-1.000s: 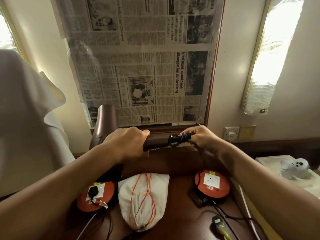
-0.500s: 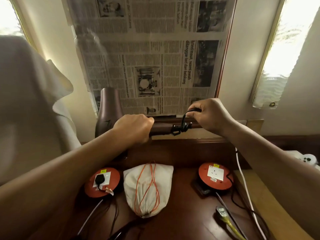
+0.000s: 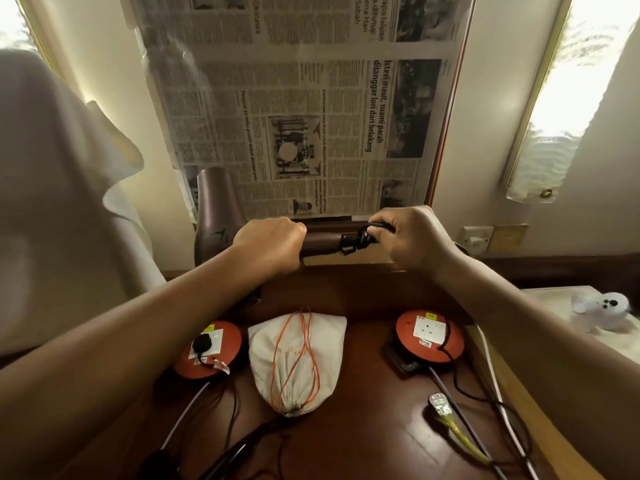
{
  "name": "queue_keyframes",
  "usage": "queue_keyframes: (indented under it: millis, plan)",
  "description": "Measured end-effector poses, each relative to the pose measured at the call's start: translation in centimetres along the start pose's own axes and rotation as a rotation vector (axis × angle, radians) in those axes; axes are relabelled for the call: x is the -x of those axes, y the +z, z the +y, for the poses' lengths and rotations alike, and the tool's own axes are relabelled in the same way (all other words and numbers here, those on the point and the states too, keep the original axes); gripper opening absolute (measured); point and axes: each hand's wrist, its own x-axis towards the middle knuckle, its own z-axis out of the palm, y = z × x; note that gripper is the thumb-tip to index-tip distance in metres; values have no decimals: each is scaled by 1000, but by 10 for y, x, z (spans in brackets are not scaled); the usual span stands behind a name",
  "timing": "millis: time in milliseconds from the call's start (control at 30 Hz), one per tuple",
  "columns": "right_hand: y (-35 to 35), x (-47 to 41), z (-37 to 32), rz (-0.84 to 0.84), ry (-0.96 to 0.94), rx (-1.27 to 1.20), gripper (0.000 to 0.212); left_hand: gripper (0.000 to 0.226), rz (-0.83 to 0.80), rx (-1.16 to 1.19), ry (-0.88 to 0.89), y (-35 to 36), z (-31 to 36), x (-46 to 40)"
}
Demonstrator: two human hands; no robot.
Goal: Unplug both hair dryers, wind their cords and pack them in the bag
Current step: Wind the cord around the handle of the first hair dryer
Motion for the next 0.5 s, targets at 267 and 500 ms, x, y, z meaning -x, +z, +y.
queue_keyframes:
  millis: [267, 500]
  plan:
    - [33, 37, -10, -5, 139, -205, 38, 29, 16, 43, -24, 5, -4, -1]
    - [61, 63, -19, 2, 317, -509, 10, 31, -43, 157, -44, 5, -2, 0]
